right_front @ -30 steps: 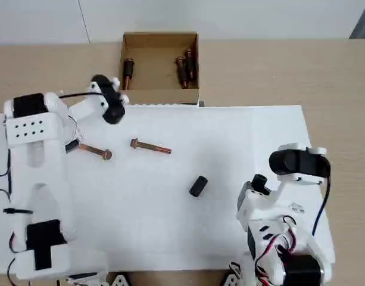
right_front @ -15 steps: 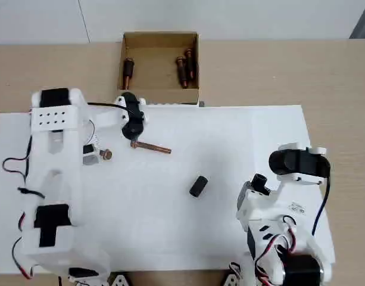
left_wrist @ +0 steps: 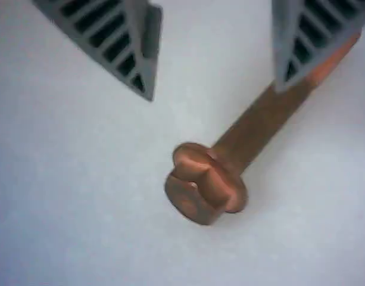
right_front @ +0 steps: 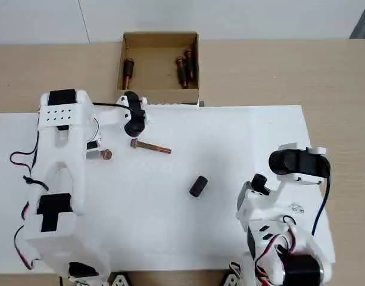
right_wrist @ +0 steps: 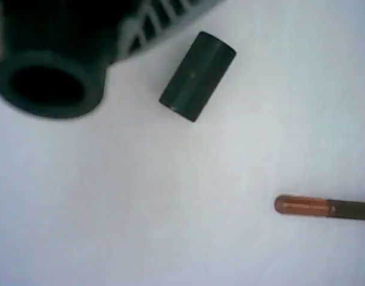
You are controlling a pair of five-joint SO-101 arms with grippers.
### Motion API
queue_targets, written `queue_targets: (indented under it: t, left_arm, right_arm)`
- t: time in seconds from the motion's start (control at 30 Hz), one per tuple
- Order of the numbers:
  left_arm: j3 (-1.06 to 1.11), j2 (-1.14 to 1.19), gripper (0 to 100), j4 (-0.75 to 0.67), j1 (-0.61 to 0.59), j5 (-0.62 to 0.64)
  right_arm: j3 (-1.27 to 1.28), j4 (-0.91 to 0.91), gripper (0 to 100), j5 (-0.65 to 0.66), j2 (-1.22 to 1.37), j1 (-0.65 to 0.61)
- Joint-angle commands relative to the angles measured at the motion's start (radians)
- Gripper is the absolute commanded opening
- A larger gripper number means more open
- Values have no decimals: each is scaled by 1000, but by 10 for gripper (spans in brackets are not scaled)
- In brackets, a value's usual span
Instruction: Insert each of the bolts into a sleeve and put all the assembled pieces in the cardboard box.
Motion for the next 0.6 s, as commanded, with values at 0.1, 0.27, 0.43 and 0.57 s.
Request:
queue_targets:
  t: [0.1, 0.27, 0.43, 0.57]
  left_arm:
    - [-54, 41, 130, -48, 0, -160]
    - [-64, 80, 129, -54, -14, -166]
    - [-64, 110, 126, -54, -15, -166]
    - [-64, 152, 126, -55, -15, -164]
  right_arm:
    - [-5, -12, 3, 9, 5, 8]
    - [-5, -12, 3, 9, 5, 8]
    - [-5, -12, 3, 9, 5, 8]
    - [-5, -12, 3, 9, 5, 8]
